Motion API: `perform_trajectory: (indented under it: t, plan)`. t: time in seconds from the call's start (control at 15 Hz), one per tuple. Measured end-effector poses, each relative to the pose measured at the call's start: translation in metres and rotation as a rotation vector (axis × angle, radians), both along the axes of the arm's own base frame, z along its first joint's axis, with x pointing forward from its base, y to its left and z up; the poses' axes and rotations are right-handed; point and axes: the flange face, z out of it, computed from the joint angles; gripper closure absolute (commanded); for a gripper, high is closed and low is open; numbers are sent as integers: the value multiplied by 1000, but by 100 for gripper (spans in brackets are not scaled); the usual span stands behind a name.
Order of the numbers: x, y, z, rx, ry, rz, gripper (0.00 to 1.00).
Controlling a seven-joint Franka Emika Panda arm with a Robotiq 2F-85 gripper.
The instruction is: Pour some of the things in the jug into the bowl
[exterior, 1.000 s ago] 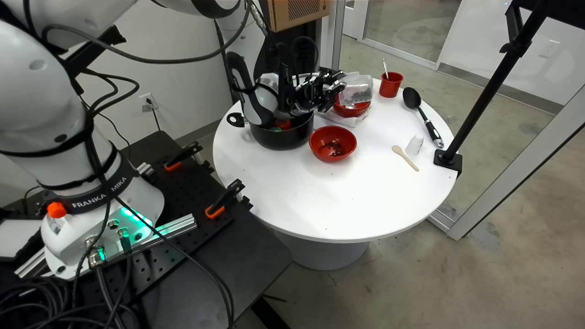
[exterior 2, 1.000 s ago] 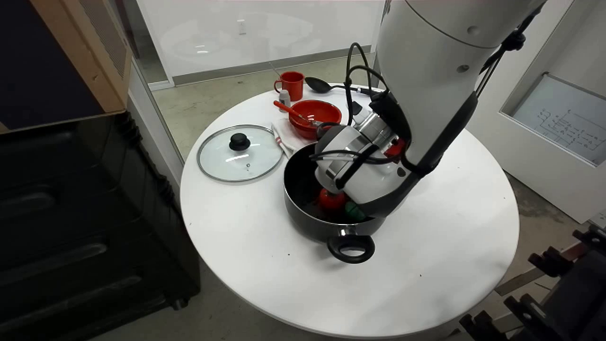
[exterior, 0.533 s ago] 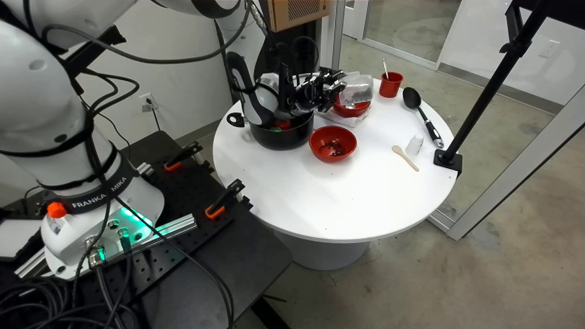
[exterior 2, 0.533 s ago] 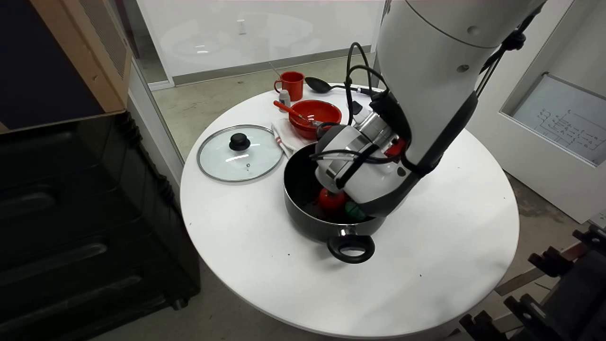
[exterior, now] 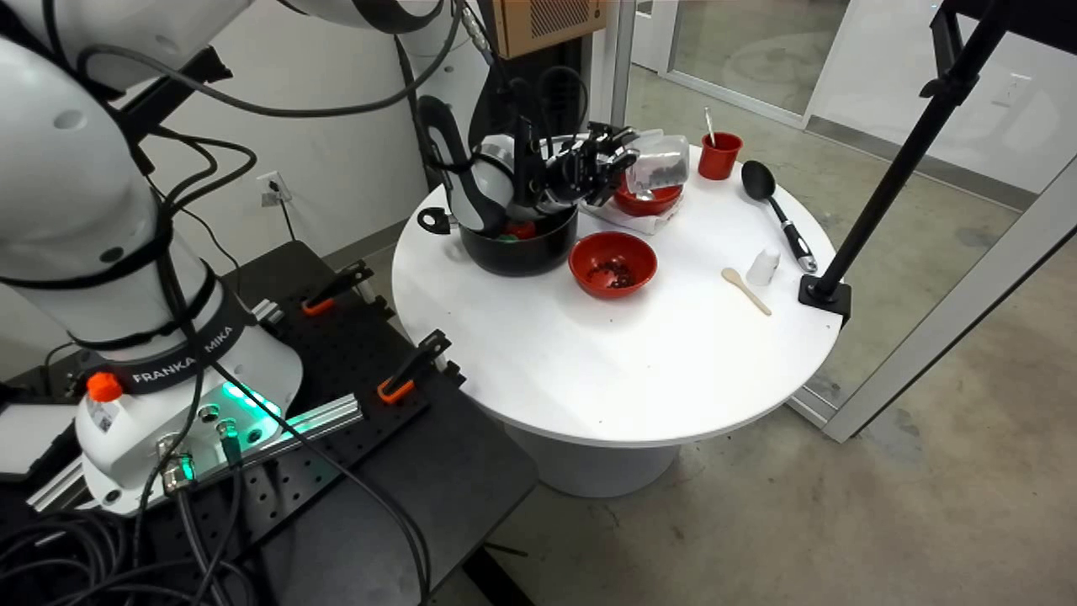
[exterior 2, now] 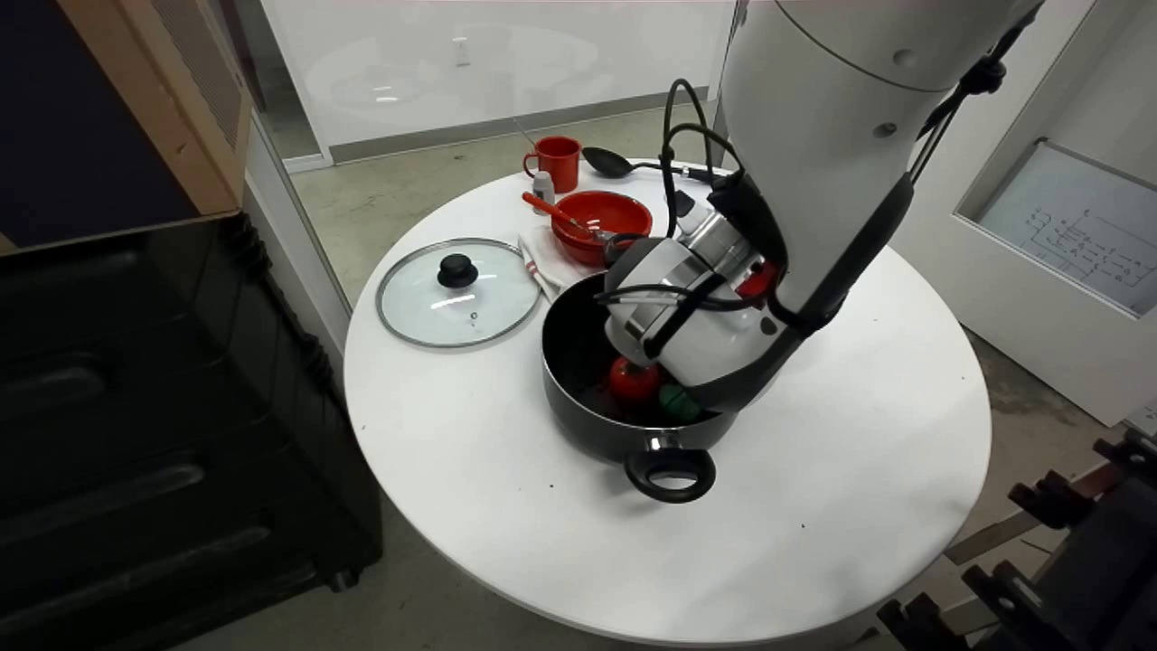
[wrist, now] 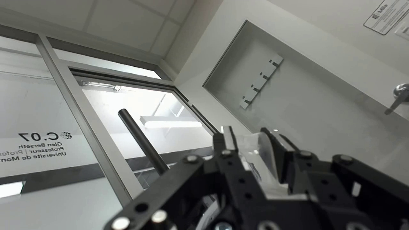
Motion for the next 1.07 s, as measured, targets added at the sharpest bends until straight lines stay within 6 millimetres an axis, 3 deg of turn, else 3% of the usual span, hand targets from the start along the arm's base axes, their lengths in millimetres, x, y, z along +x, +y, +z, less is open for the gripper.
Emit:
perform_trajectory:
  t: [1.07]
  plan:
    - [-5, 0, -1, -60, -14, 7, 93]
